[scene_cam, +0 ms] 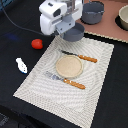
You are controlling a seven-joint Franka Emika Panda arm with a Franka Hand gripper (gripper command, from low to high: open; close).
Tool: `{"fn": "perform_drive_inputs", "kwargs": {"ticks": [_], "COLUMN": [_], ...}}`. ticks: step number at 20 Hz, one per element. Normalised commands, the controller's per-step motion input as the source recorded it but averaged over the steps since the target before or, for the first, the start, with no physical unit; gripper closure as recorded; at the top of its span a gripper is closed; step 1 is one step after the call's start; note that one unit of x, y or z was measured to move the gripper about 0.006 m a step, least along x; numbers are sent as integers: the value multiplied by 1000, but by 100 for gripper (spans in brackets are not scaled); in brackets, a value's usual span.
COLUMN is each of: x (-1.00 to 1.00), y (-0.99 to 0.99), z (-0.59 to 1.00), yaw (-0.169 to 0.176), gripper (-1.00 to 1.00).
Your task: Place the pan onto the stove and place the fish and sausage into the pan.
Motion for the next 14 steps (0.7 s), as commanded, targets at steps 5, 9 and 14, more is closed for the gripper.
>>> {"fn": "perform_drive_inputs", "kwargs": {"ticks": [5,9,14], "x": [-719,-851,-753], "y": [510,424,514], "z": [465,323,114], "yaw": [119,111,106], "gripper": [100,100,100]}}
